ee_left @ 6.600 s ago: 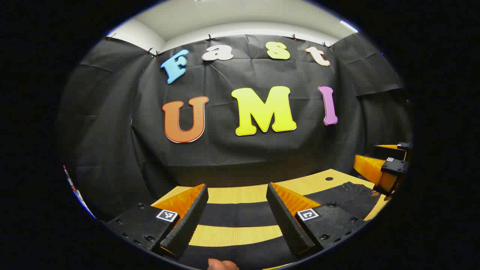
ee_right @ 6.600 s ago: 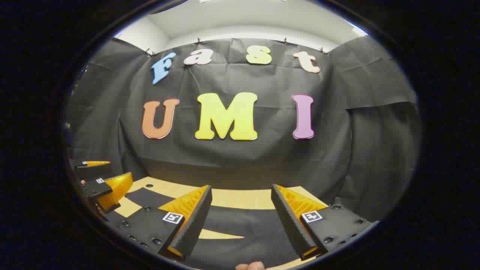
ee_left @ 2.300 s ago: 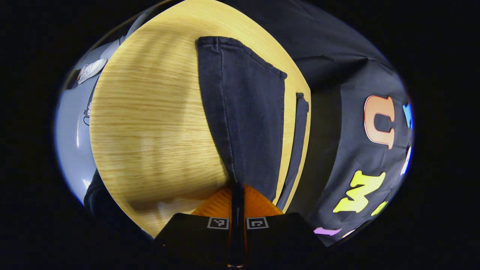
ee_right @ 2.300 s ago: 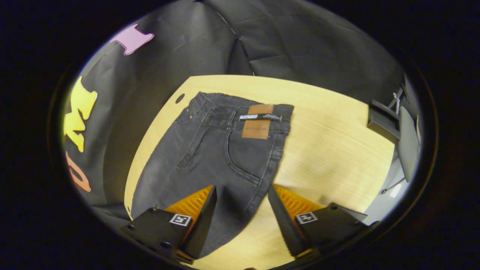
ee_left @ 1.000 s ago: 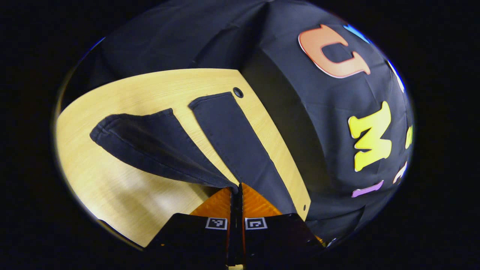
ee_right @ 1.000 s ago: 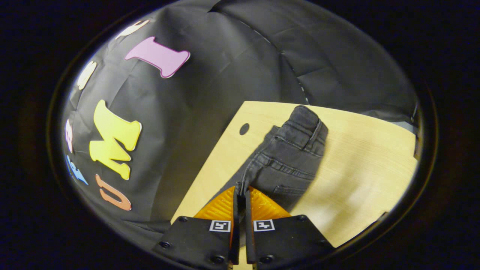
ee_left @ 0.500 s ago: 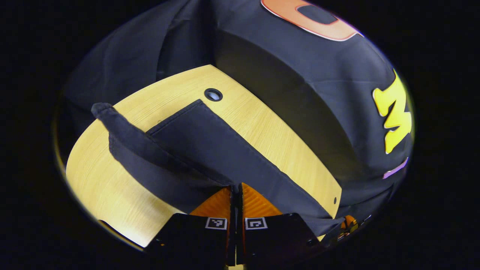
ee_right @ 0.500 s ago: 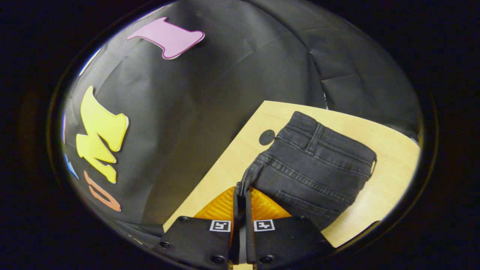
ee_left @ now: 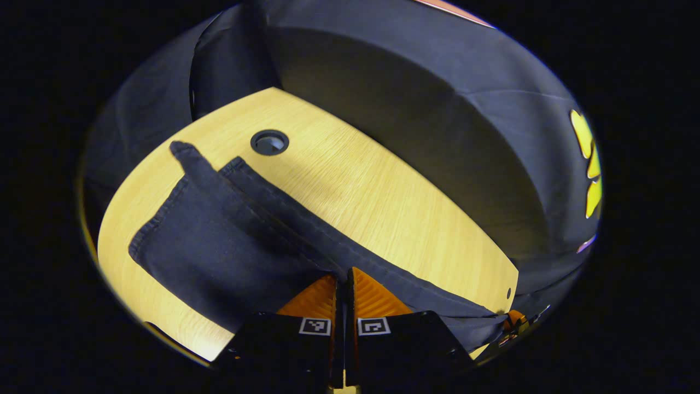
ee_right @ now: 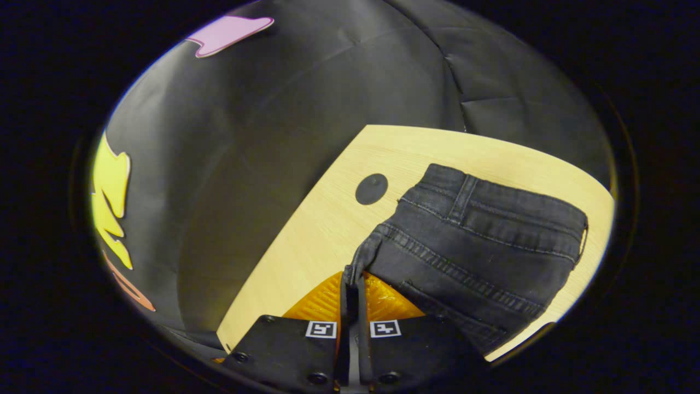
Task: Grasp the waist and the cuffs of the jeans and fold them to make the two legs overlap; first hold the waist and fold one-third of the jeans toward the cuffs, then hold the cuffs and fold the remaining one-third in the same direction to finish folding.
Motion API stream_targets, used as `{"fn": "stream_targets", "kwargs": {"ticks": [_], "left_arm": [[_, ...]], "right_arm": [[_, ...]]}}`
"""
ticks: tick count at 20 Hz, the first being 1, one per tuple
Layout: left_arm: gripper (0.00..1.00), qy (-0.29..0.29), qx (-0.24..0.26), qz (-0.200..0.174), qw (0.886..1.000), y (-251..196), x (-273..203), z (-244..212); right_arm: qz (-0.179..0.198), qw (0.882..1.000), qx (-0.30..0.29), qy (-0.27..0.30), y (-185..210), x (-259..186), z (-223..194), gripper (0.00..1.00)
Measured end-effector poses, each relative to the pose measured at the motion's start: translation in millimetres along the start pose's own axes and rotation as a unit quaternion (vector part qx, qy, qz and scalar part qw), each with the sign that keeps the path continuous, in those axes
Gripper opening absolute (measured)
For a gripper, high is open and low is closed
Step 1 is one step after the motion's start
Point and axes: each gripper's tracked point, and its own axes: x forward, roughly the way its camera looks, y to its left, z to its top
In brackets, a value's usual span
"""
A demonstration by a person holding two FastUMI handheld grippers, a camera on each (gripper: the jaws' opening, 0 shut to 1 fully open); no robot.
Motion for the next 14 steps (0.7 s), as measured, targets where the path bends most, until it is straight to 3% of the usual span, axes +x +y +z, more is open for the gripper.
{"fn": "stream_targets", "kwargs": {"ticks": [2,3,4,6,7,8,9,10,11,12,14], "left_arm": [[0.06,-0.01,-0.006,-0.01,1.0,0.0,2.5,0.9],[0.13,-0.023,0.004,-0.011,1.0,0.1,-1.5,5.4],[0.17,-0.042,0.027,-0.018,0.999,-2.3,-4.8,10.7],[0.67,-0.095,0.071,-0.032,0.992,-9.5,-35.3,24.2],[0.55,-0.121,0.089,-0.048,0.987,-17.4,-54.8,29.9],[0.57,-0.148,0.103,-0.056,0.982,-24.5,-73.9,35.1],[0.69,-0.168,0.124,-0.07,0.975,-33.9,-93.5,37.3],[0.72,-0.192,0.145,-0.07,0.968,-39.3,-116.1,39.6],[0.86,-0.218,0.165,-0.073,0.959,-47.6,-139.6,45.8],[1.0,-0.243,0.175,-0.08,0.951,-56.9,-162.2,50.1],[1.0,-0.29,0.179,-0.094,0.936,-59.6,-192.9,54.1]], "right_arm": [[0.007,1.0,0.008,0.01,0.0,6.1,-4.6,0.04],[0.024,0.999,0.022,0.011,4.1,7.2,-4.2,0.08],[0.053,0.998,0.037,0.015,15.2,2.2,-4.6,0.28],[0.074,0.997,0.031,0.015,26.1,-5.4,0.4,0.67],[0.079,0.997,0.011,0.004,27.1,-16.0,5.2,0.87],[0.088,0.996,-0.01,-0.006,27.8,-20.9,7.9,0.88],[0.095,0.995,-0.03,-0.02,28.1,-30.0,12.0,0.96],[0.097,0.993,-0.053,-0.037,26.7,-41.9,19.6,0.96],[0.091,0.991,-0.077,-0.056,19.8,-53.0,28.7,0.96],[0.085,0.988,-0.098,-0.079,16.1,-67.6,38.2,0.88],[0.063,0.982,-0.127,-0.123,-0.2,-91.4,59.3,0.88]]}}
